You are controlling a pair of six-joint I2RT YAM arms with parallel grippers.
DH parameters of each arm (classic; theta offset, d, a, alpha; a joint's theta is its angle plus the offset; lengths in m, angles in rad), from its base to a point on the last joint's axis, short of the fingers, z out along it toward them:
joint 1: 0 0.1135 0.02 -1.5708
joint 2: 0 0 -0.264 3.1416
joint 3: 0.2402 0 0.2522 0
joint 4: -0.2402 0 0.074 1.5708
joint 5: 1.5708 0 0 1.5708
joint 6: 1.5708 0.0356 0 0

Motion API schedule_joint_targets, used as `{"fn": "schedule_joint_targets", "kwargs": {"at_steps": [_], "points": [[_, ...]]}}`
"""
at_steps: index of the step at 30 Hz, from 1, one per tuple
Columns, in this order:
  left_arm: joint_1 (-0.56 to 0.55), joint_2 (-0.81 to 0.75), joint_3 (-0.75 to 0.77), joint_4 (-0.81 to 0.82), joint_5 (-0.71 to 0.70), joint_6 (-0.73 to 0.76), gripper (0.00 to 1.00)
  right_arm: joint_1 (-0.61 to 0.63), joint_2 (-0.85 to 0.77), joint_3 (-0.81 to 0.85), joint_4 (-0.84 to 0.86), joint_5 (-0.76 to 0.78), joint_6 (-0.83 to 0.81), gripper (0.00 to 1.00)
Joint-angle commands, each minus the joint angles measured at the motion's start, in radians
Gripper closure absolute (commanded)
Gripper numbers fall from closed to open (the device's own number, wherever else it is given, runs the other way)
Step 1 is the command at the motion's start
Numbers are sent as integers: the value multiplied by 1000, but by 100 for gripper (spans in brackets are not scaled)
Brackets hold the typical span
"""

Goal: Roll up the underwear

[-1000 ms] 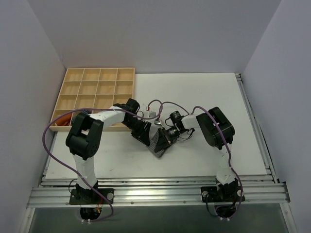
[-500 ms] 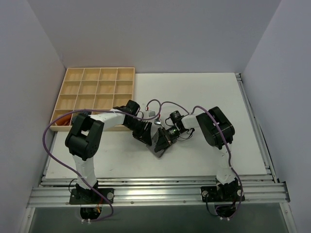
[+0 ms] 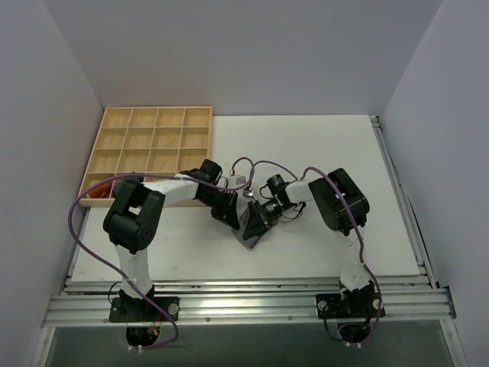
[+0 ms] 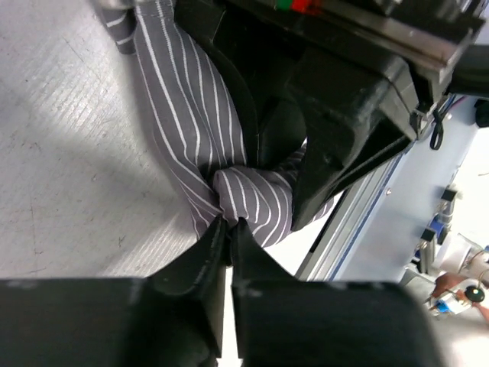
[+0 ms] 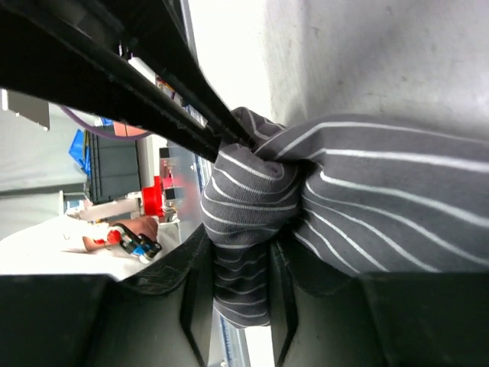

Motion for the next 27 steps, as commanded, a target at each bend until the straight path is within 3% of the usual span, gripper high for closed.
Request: {"fn": "schedule_joint_targets", "kwargs": {"at_steps": [1, 5, 9, 21, 27], "points": [[-27, 34, 35, -12, 6, 3, 97, 6, 14, -30, 1, 334, 7, 75], [-39, 41, 44, -32, -13, 7, 98, 5, -58, -54, 100, 435, 165, 68], [-50, 51, 67, -47, -19, 4, 98, 3, -106, -87, 143, 529, 206, 64], [-57, 87, 107, -102, -48, 17, 98, -9, -231, -173, 200, 641, 243, 52], [-59, 104, 127, -130, -64, 27, 98, -26, -299, -156, 122, 748, 222, 50]]}}
